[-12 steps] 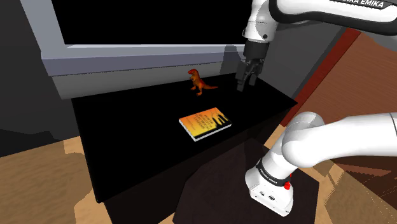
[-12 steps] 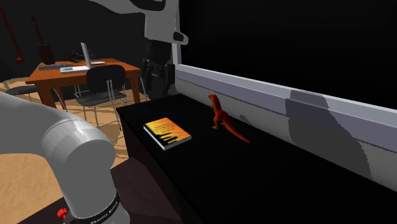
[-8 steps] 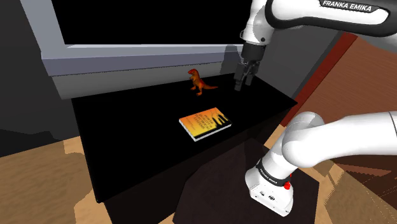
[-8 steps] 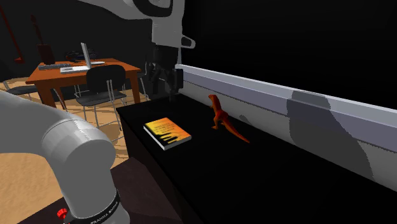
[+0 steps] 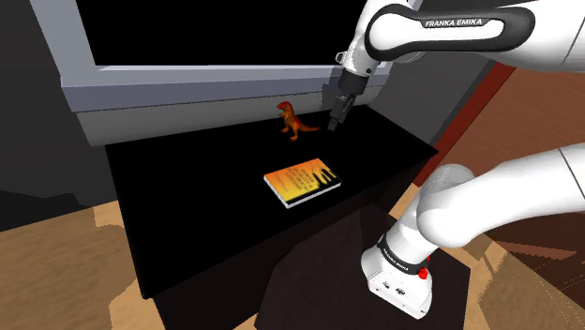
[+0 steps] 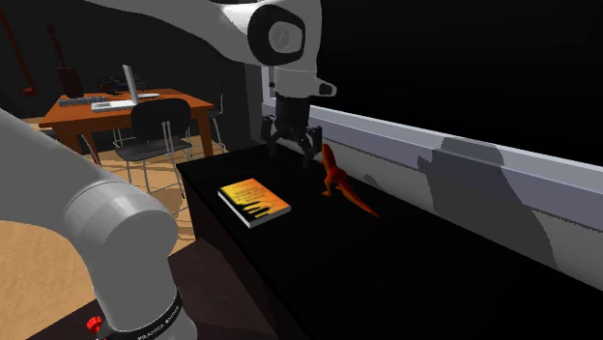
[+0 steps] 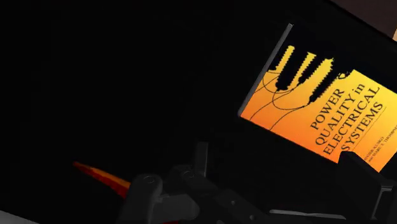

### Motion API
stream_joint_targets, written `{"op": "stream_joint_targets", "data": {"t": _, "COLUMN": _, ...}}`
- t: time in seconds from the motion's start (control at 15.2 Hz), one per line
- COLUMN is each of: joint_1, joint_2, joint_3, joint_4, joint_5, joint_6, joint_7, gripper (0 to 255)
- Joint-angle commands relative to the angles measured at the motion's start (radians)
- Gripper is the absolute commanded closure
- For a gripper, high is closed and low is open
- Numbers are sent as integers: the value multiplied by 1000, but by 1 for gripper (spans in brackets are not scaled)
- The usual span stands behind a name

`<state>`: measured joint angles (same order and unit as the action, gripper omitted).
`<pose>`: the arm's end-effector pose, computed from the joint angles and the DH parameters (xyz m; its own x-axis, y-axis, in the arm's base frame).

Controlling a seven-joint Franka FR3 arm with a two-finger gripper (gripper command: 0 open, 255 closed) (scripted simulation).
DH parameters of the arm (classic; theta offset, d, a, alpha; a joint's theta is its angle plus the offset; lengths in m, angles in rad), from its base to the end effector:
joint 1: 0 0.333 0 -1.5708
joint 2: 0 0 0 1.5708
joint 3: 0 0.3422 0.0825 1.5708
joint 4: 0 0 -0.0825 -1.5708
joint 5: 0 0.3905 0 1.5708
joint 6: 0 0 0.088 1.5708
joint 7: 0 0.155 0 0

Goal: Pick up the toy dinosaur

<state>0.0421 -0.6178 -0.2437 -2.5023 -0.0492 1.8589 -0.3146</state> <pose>0.3437 -0.0782 0.4536 0.9847 0.1739 -0.0069 0.1723 -0.9799 -0.1006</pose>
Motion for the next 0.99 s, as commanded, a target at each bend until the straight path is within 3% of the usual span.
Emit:
{"op": "stream_joint_targets", "data": {"t": 0.0, "joint_1": 19, "joint_2": 49, "joint_3": -42, "joint_4": 17, "joint_5": 9, "joint_6": 68, "joint_7": -85, "gripper": 0}}
{"op": "stream_joint_targets", "data": {"t": 0.4, "joint_1": 105, "joint_2": 249, "joint_3": -178, "joint_4": 101, "joint_5": 107, "joint_6": 261, "joint_7": -362, "gripper": 0}}
{"op": "stream_joint_targets", "data": {"t": 0.79, "joint_1": 201, "joint_2": 482, "joint_3": -292, "joint_4": 253, "joint_5": 336, "joint_6": 361, "joint_7": -700, "gripper": 0}}
{"op": "stream_joint_targets", "data": {"t": 0.92, "joint_1": 206, "joint_2": 512, "joint_3": -298, "joint_4": 263, "joint_5": 370, "joint_6": 375, "joint_7": -742, "gripper": 0}}
